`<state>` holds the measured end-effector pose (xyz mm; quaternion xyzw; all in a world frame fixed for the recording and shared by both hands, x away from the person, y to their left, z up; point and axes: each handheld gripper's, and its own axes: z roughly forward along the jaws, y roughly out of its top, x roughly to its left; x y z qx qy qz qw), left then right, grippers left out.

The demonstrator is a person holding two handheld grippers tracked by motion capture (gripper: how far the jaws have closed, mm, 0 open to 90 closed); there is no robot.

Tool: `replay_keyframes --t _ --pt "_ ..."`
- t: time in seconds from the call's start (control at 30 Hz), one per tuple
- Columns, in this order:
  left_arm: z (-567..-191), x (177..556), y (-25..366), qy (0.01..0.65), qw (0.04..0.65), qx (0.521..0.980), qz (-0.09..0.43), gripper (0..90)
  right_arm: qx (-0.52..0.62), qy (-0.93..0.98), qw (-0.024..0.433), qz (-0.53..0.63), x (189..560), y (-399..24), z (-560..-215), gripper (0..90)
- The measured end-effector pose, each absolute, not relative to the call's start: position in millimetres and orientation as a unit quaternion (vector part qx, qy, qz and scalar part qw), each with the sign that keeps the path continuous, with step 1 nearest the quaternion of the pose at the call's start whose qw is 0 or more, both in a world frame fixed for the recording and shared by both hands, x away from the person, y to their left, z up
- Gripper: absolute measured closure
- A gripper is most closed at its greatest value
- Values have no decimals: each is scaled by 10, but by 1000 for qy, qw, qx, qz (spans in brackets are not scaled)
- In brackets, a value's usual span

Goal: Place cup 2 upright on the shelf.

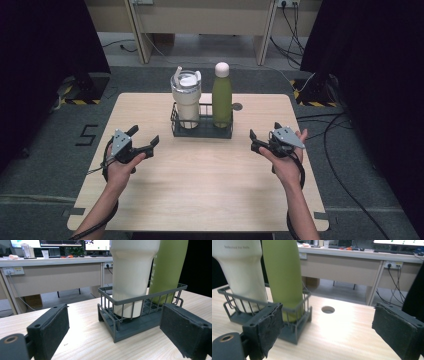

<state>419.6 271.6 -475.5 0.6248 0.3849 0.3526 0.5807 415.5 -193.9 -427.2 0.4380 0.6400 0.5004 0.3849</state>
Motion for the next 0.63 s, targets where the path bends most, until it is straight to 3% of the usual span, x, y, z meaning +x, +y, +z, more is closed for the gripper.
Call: replay_keyframes --t 0.63 --pt "-4746 4196 2723 384 586 622 350 79 477 641 372 472 3604 -2245 -4760 101"
